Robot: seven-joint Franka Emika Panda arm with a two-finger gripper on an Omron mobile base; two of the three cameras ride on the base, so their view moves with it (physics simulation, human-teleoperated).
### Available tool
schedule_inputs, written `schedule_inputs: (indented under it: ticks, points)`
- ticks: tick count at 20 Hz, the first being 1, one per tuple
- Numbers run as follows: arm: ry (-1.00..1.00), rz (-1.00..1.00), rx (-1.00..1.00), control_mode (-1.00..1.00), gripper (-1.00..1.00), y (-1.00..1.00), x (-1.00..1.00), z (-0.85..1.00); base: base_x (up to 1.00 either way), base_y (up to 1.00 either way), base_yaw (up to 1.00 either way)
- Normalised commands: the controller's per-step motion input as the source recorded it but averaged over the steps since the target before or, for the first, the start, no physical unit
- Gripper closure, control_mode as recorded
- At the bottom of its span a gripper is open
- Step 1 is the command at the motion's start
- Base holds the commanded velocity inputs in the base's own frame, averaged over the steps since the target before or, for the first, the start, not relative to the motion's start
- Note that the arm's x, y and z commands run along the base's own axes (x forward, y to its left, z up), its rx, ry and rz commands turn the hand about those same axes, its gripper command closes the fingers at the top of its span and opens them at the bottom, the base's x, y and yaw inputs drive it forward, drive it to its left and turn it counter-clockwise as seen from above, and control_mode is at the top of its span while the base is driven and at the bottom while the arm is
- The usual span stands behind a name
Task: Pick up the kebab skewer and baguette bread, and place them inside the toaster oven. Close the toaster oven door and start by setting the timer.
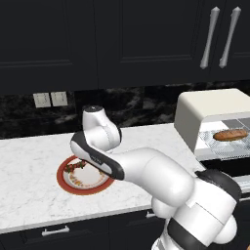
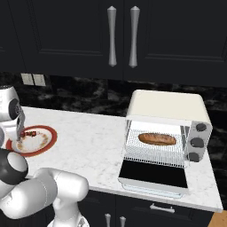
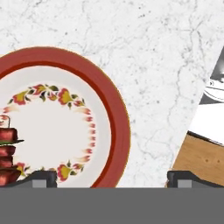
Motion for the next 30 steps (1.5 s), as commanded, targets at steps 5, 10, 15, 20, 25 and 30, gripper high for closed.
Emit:
schedule_inputs:
  ticks: [5,10,15,20,25,30]
  points:
    - [0.0,0.0,0.0,-1.0,-1.0,0.24,0.21,-0.12,0.0,0.0,0.0]
    - [0.0,0.0,0.0,-1.0,-1.0,0.18,0.25,-0.01,0.0,0.0,0.0]
    - [0.0,0.0,0.0,-1.0,-1.0,0.26,0.24,0.0,0.0,0.0,0.0]
    - [0.0,0.0,0.0,-1.0,-1.0,0.21,0.39,-0.02,0.0,0.0,0.0]
    - [-0.01,0.0,0.0,-1.0,-1.0,0.0,0.25,-0.17,0.0,0.0,0.0]
    - [-0.06,0.0,0.0,-1.0,-1.0,0.0,0.21,-0.36,0.0,0.0,0.0]
